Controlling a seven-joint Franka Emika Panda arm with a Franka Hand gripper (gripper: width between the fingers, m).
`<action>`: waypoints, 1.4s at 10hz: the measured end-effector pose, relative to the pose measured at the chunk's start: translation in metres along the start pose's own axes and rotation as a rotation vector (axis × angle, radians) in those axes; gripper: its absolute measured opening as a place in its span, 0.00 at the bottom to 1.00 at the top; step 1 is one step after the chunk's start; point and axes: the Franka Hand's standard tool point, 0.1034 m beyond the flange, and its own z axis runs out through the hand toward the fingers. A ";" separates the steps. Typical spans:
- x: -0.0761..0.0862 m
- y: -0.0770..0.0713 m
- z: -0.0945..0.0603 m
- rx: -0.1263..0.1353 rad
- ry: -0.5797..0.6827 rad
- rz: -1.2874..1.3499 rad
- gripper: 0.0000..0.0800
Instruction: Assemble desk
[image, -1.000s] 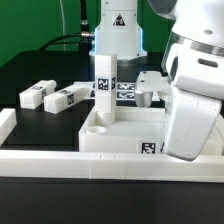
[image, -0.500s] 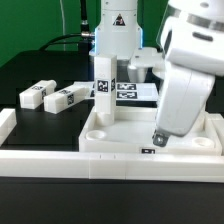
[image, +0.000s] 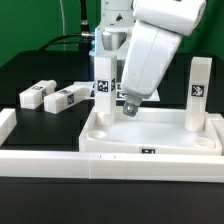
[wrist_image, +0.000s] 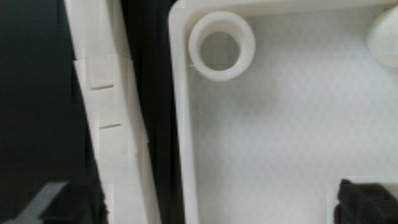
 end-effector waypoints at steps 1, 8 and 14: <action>0.000 -0.001 0.001 0.003 -0.001 0.003 0.81; -0.042 -0.001 0.019 0.123 -0.049 0.468 0.81; -0.067 -0.005 0.023 0.177 -0.047 0.911 0.81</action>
Offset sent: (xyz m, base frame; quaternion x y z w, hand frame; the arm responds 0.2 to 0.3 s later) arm 0.0000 0.0000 0.0000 0.0000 0.0000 0.0000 1.0000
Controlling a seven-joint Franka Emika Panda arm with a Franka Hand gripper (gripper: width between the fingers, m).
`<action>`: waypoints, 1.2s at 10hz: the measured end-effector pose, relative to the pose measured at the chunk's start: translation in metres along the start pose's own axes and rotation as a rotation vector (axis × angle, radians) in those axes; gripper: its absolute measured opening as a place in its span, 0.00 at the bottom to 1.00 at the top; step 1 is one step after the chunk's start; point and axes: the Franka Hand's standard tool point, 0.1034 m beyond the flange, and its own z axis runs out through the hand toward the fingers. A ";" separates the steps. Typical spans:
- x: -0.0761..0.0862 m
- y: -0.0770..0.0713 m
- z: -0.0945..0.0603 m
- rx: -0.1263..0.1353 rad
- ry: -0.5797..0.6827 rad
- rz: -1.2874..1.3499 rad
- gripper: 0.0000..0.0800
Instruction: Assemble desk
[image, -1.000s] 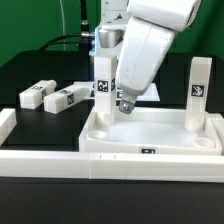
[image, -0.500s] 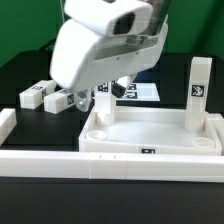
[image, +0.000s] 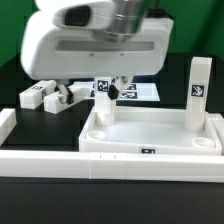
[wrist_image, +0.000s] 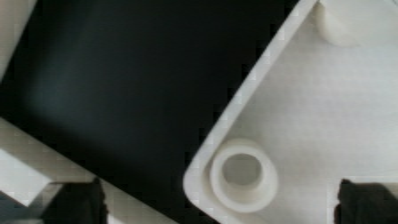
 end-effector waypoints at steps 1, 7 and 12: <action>-0.014 0.013 0.000 0.049 0.011 0.098 0.81; -0.042 0.041 0.019 0.064 0.075 0.453 0.81; -0.092 0.067 0.039 0.229 0.019 0.632 0.81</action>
Offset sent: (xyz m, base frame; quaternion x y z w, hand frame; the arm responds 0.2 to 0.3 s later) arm -0.0481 -0.0730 -0.0078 0.0173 0.0544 0.1613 0.9853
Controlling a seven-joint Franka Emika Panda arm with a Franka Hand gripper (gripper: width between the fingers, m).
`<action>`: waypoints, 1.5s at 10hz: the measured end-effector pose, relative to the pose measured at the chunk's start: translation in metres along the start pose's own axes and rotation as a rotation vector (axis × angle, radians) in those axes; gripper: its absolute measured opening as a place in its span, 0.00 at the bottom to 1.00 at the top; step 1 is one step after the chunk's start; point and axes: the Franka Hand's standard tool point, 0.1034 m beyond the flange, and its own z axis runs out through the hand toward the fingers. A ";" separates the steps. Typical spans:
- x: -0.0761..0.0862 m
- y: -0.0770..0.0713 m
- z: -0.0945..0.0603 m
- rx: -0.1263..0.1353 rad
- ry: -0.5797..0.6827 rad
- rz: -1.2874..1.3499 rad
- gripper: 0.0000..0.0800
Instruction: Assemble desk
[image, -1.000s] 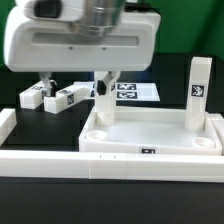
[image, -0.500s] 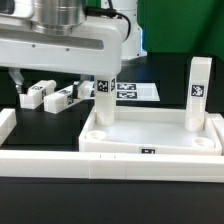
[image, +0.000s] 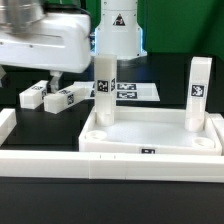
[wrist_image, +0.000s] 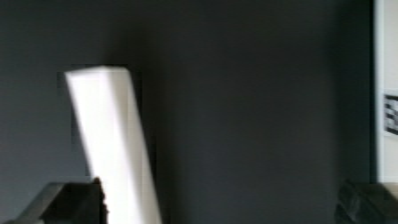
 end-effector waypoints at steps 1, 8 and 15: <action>-0.006 0.013 0.007 0.018 -0.002 -0.004 0.81; -0.034 0.015 0.030 0.109 -0.096 0.150 0.81; -0.056 0.012 0.038 0.170 -0.265 0.205 0.81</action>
Offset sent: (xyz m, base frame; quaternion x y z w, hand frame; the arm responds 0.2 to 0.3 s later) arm 0.0000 0.0000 0.0000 0.0000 0.0000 0.0000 1.0000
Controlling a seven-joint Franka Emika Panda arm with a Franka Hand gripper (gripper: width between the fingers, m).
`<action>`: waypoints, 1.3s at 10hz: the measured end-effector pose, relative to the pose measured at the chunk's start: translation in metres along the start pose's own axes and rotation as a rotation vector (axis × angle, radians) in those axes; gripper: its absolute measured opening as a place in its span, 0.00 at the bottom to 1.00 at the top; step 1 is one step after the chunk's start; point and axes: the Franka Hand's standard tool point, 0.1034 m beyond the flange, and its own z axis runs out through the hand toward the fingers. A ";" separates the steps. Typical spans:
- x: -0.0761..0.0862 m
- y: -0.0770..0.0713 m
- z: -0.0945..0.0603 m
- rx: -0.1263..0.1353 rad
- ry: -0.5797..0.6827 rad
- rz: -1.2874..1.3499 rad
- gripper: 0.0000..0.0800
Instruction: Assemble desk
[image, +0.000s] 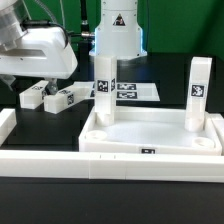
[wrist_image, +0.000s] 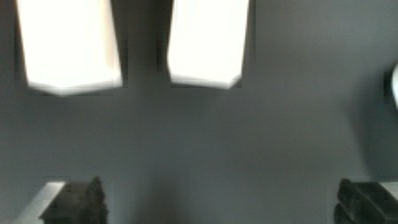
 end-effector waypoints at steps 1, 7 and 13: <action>-0.006 0.002 0.005 0.013 -0.096 0.044 0.81; -0.011 -0.003 0.020 0.014 -0.315 0.073 0.81; -0.023 -0.008 0.033 0.004 -0.456 0.076 0.81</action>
Offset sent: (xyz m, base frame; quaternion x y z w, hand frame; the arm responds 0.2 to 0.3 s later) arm 0.0000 0.0000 0.0000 0.0000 -0.1938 0.0000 0.9810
